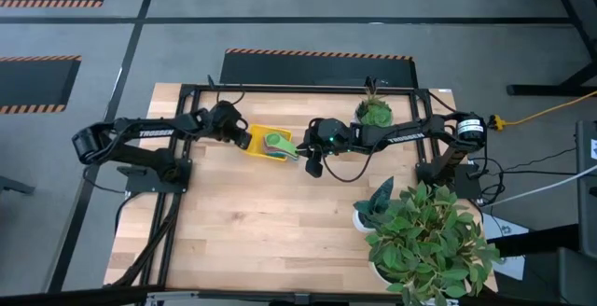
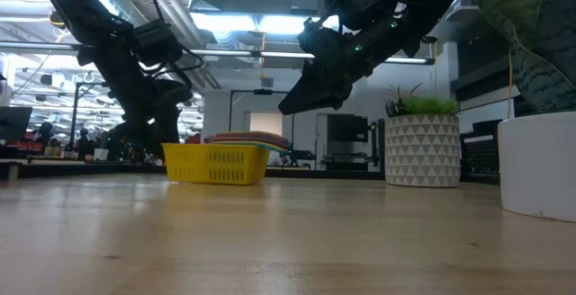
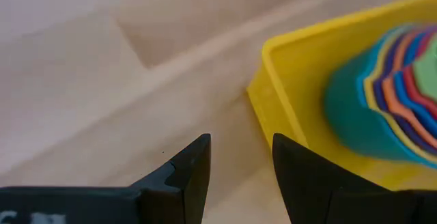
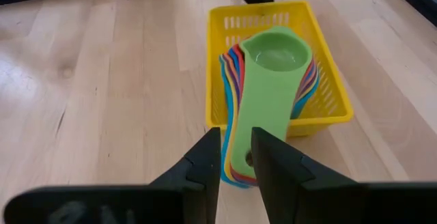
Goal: Nest measuring cups in basket
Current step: Adjust the yellow bin, then return to Home Position
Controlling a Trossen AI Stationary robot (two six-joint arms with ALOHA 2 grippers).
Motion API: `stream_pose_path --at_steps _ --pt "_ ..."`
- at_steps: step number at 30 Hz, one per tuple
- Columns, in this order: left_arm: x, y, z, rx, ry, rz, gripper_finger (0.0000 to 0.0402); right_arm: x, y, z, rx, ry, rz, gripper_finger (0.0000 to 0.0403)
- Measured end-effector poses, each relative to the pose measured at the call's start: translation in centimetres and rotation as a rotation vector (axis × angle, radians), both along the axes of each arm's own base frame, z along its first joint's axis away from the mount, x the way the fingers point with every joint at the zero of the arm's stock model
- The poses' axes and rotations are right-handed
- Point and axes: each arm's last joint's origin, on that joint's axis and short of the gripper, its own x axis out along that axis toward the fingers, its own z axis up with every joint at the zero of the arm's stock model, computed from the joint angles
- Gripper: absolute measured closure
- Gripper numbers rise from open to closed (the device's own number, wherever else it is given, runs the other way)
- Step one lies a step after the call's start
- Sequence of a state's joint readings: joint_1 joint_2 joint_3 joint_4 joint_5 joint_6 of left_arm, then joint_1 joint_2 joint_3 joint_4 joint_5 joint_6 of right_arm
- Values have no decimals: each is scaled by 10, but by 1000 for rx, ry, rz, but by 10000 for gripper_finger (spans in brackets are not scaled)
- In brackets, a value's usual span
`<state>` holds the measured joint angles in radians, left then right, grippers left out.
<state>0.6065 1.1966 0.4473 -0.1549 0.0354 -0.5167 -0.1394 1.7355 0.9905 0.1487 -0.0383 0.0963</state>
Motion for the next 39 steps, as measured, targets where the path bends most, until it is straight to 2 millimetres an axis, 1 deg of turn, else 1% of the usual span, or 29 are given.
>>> stream_pose_path --at_steps 3,7,11,14,19,21,24,26,29,34,39 --pt "1 -6 -1 -38 8 -41 252 0 0 0 0 4 0 315" --pt "-1 -13 -5 -81 62 -67 252 0 0 0 0 4 0 315" --pt "-4 -17 -7 -75 119 -61 252 0 0 0 0 4 0 315" --pt "-7 -20 -4 -72 132 -75 252 0 0 0 0 4 0 315" --pt "-17 -32 10 -91 99 -114 252 0 2 0 38 -1 55 315" --pt "-22 -37 18 -102 54 -137 252 0 3 0 57 -6 84 315" --pt "-26 -46 33 -86 -61 -202 252 1 3 2 62 -27 97 315" --pt "-27 -51 44 -55 -152 -253 252 2 3 7 59 -42 98 315" --pt "-28 -60 61 26 -285 -318 252 6 3 21 68 -80 113 315" --pt "-38 -77 89 263 -463 -476 252 8 5 51 93 -148 186 315" --pt "-54 -93 104 439 -540 -487 252 3 6 79 85 -195 199 315"
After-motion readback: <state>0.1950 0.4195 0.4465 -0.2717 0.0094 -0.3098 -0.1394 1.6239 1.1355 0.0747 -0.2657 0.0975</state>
